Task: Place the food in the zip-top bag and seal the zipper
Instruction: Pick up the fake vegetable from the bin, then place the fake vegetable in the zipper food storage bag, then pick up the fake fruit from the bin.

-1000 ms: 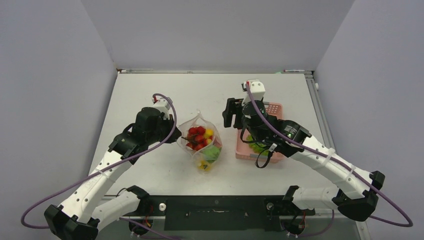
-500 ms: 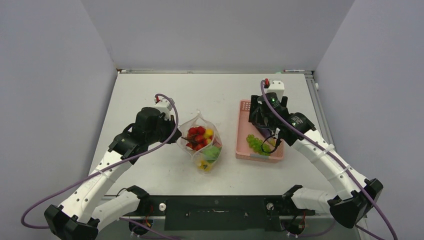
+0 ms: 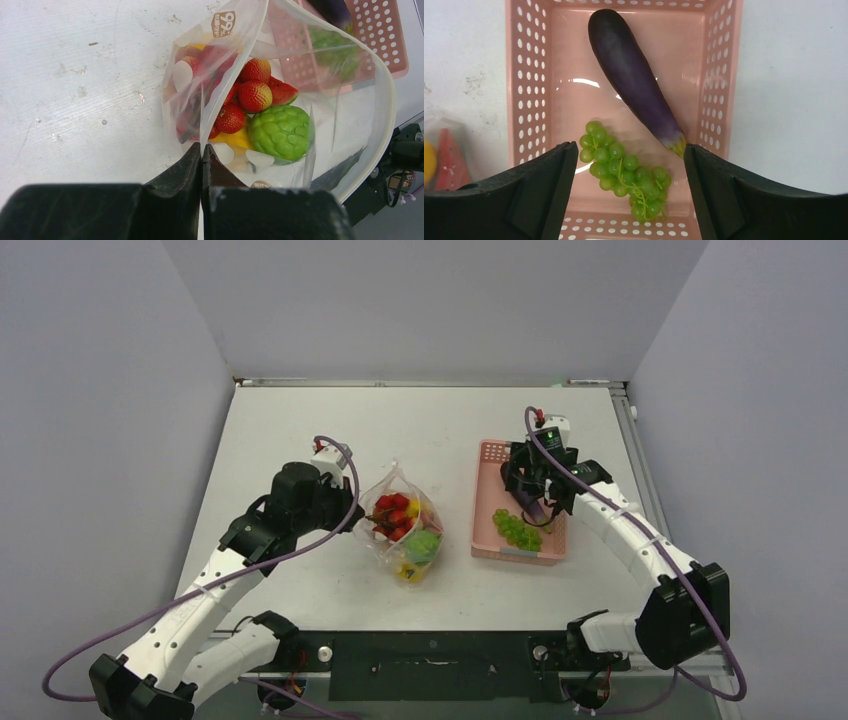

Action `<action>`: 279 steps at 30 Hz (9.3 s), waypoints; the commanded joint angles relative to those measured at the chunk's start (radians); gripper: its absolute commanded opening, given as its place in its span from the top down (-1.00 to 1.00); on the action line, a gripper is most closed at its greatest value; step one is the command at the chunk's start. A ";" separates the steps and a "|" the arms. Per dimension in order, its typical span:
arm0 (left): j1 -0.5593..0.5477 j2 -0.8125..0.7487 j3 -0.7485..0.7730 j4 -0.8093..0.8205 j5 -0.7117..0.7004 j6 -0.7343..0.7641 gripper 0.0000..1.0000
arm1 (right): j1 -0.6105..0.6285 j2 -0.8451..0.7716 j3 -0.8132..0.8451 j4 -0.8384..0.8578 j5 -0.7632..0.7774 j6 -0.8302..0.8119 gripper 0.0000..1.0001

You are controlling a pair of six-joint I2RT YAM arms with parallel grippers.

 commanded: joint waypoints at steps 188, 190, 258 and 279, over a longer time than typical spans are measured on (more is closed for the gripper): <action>0.063 0.093 0.102 0.104 0.287 -0.146 1.00 | 0.623 0.187 0.325 0.176 0.011 0.191 0.20; 0.062 0.094 0.104 0.104 0.287 -0.146 1.00 | 0.622 0.192 0.326 0.161 0.018 0.188 0.22; 0.063 0.102 0.147 0.097 0.303 -0.163 1.00 | 0.561 -0.088 0.329 -0.207 0.275 0.132 -0.03; 0.063 0.127 0.156 0.094 0.314 -0.136 1.00 | 0.180 -0.130 -0.037 -0.163 0.035 0.054 -0.31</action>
